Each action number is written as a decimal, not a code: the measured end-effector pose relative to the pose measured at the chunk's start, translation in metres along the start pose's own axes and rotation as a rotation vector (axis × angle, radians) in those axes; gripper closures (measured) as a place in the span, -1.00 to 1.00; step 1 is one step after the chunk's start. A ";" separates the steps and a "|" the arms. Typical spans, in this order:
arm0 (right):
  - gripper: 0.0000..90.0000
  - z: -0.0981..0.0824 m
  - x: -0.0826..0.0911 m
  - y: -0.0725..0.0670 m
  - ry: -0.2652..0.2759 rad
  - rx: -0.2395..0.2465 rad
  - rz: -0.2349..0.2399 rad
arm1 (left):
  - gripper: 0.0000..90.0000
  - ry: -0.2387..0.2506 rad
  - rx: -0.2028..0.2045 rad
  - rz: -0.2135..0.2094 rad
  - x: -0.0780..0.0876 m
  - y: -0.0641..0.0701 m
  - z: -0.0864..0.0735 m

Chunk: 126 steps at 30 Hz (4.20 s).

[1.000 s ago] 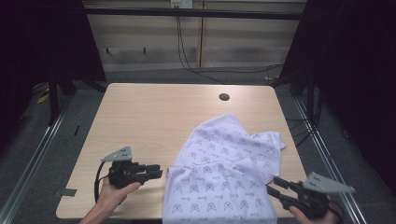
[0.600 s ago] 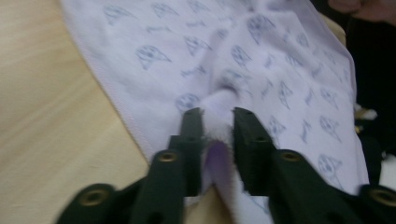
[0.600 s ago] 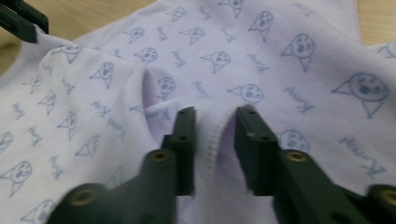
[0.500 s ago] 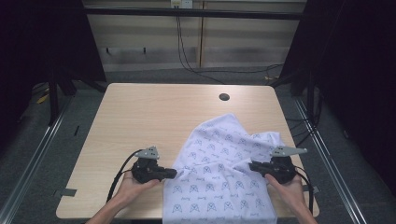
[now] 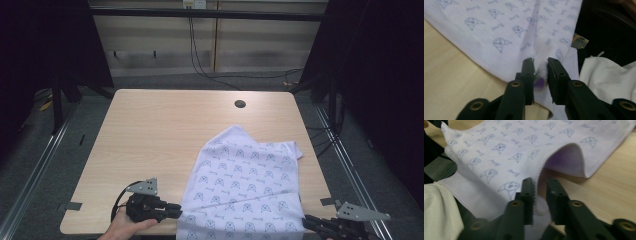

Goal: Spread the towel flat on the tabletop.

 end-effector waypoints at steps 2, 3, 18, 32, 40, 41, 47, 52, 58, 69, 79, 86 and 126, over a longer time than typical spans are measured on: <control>0.46 0.002 0.005 0.002 0.023 -0.009 -0.021 | 0.56 0.015 0.001 0.016 -0.009 -0.012 0.014; 0.39 0.004 0.006 0.003 0.042 -0.014 -0.025 | 0.54 0.015 0.006 0.015 -0.015 -0.019 0.022; 0.33 0.069 -0.061 0.032 0.063 0.065 -0.011 | 1.00 -0.113 -0.020 0.186 -0.070 -0.068 0.041; 0.20 0.117 -0.166 0.041 -0.094 0.151 -0.018 | 0.84 -0.025 0.067 0.176 0.003 -0.046 -0.006; 0.95 0.117 -0.196 0.044 -0.154 0.176 -0.054 | 0.39 0.062 0.113 0.298 -0.008 -0.093 0.024; 1.00 0.116 -0.192 0.042 -0.145 0.181 -0.054 | 0.38 0.046 0.095 0.328 -0.014 -0.098 0.027; 0.99 0.111 -0.156 0.024 -0.090 0.215 0.007 | 0.67 -0.026 0.082 0.328 -0.022 -0.096 0.023; 0.54 0.106 -0.157 0.047 -0.080 0.133 -0.057 | 0.96 -0.055 0.062 0.304 -0.022 -0.092 0.019; 0.40 0.129 -0.179 0.085 -0.028 0.076 -0.100 | 0.93 -0.019 0.086 0.277 -0.015 -0.096 0.019; 0.98 0.148 -0.181 0.059 0.056 0.099 0.003 | 0.97 -0.034 0.081 0.284 -0.014 -0.090 0.015; 0.98 0.066 -0.127 -0.007 -0.088 0.160 0.159 | 0.97 -0.060 0.055 0.195 -0.004 -0.041 -0.001; 0.64 0.049 -0.112 0.012 -0.121 0.096 0.072 | 0.92 -0.028 0.057 0.116 0.010 -0.025 -0.012; 0.91 0.136 -0.152 0.060 0.062 0.095 0.007 | 0.96 0.189 0.093 0.399 0.017 -0.112 0.056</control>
Point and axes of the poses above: each handheld gripper's, and its own axes: x roughly backward along the jaws, z roughly out of its top, y roughly to its right, the point moved 2 cm from there along -x, roughly forward along the jaws, and after that the axes turned 1 degree about z, right-handed, at the moved point
